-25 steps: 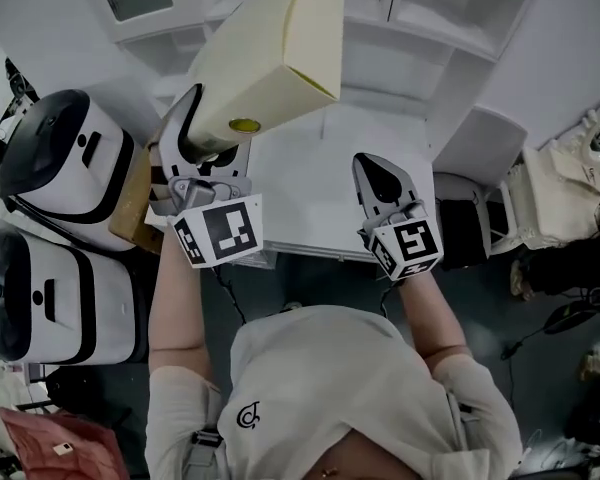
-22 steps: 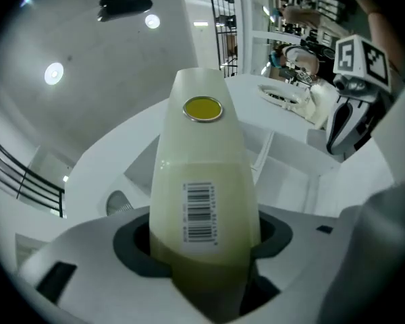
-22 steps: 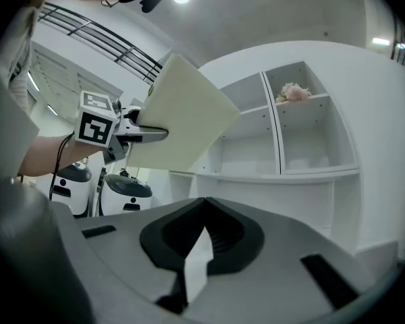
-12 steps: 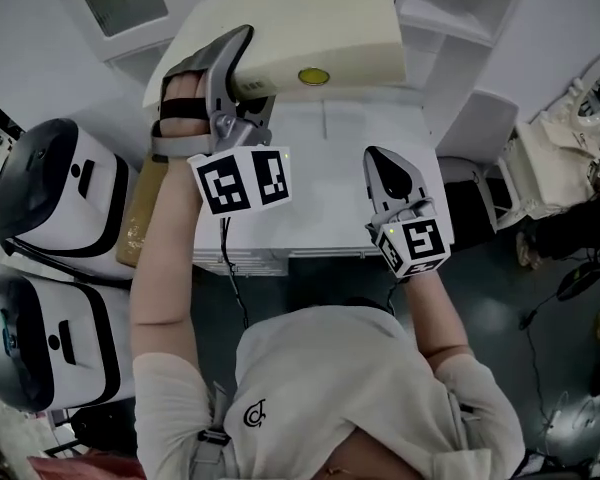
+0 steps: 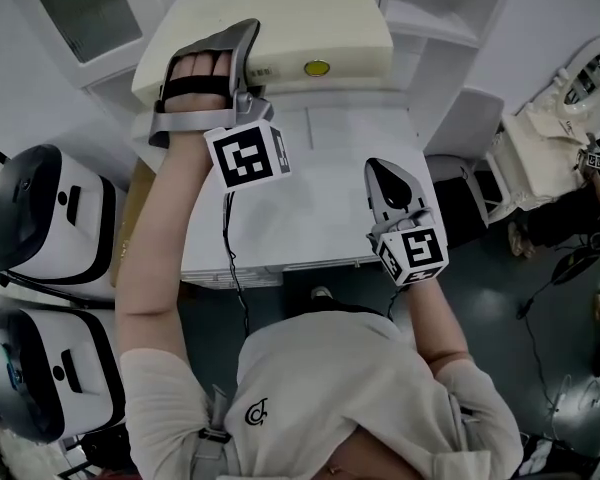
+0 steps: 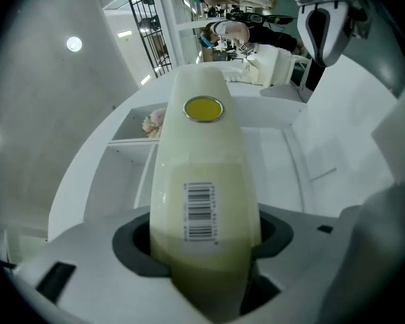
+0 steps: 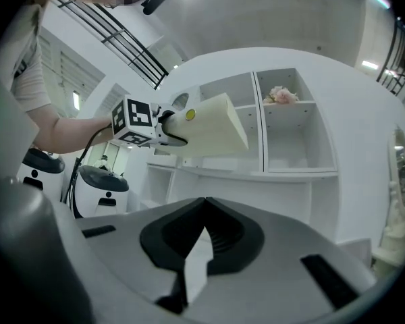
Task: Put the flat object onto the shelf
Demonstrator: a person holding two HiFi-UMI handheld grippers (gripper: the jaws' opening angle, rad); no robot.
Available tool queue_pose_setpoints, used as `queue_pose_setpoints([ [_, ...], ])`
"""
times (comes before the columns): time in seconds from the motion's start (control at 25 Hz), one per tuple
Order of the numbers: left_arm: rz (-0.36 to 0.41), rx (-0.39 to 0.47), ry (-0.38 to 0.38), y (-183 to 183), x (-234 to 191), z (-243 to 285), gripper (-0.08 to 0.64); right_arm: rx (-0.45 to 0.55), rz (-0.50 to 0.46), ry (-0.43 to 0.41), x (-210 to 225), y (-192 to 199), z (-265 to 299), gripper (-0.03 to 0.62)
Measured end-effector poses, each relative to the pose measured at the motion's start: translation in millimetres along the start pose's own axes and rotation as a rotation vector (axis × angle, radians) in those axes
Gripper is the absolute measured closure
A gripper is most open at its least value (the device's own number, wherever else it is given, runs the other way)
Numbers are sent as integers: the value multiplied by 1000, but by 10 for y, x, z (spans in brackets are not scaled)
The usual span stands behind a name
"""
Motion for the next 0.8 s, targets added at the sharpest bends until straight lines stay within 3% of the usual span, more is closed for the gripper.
queue_pose_setpoints([
  [0.28, 55, -45, 62, 177, 275, 533, 253, -16, 15, 7, 311, 157, 294, 583],
  [0.52, 23, -53, 148, 252, 595, 889, 247, -12, 23, 44, 508, 301, 520, 584],
  [0.8, 38, -70, 131, 412, 716, 1170, 240, -26, 30, 38, 630, 435, 755, 584],
])
Point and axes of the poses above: the fingertips, and each gripper's own axes: z forward along the fingers, x to its right, y out of its underside, the point moved 5 cm from there along -z, backward along the fingers, and after that the axes turned 8 degrees about x, right-handed, at the moved point
